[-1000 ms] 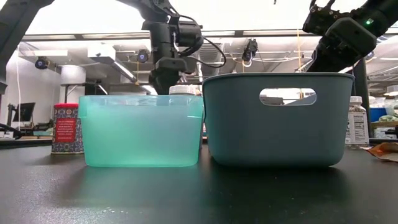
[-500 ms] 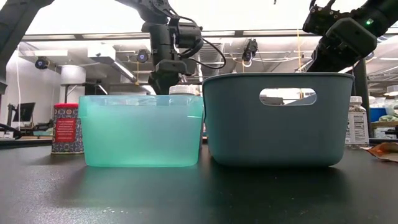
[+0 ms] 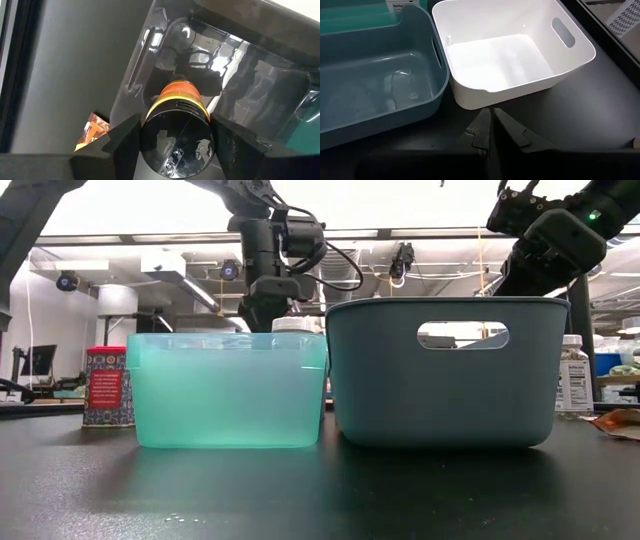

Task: Sort spices by type
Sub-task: Put the left black seasoning bottle into the black bin, then put the left orange seasoning pack into the white bin

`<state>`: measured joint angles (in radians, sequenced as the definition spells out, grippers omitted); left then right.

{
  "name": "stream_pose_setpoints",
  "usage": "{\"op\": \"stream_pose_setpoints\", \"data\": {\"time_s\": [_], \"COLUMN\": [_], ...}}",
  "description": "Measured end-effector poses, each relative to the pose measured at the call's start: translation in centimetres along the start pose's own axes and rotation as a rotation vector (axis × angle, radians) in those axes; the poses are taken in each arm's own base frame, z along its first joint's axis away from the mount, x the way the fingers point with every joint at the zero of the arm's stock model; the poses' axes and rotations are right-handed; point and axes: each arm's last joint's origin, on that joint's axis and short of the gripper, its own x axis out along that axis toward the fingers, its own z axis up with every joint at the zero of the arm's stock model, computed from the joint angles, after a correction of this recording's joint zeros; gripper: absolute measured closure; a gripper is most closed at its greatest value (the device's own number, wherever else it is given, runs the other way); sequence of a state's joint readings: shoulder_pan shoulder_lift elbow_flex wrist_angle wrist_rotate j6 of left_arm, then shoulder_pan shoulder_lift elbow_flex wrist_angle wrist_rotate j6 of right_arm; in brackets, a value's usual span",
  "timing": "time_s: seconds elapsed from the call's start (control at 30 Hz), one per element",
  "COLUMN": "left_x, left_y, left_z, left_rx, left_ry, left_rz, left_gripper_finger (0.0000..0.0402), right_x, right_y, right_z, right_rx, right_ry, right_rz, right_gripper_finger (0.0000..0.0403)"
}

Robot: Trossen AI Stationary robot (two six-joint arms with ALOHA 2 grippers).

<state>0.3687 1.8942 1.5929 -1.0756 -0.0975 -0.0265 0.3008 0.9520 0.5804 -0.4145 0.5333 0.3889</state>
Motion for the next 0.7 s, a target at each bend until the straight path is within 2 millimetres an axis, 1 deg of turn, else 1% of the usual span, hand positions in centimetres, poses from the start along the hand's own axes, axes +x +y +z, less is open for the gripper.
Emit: {"op": "stream_pose_setpoints", "data": {"time_s": [0.23,0.53,0.7], "left_x": [0.0,0.0,0.01], "left_y": [0.0,-0.01,0.0], "left_z": [0.0,0.0,0.0], "left_rx": [-0.024,-0.03,-0.021], "left_ry": [0.0,0.0,0.0], "left_rz": [0.0,0.0,0.0], "left_gripper_finger": [0.0192,0.0152,0.0146], "right_x": [0.0,0.0,0.0], "right_y": [0.0,-0.03,-0.04], "right_z": [0.0,0.02,0.02], "right_rx": [0.0,-0.007,-0.006], "right_ry": [0.0,-0.006,-0.006], "right_rz": [-0.001,-0.013,-0.013], "right_gripper_finger": [0.039,0.039,0.039]}}
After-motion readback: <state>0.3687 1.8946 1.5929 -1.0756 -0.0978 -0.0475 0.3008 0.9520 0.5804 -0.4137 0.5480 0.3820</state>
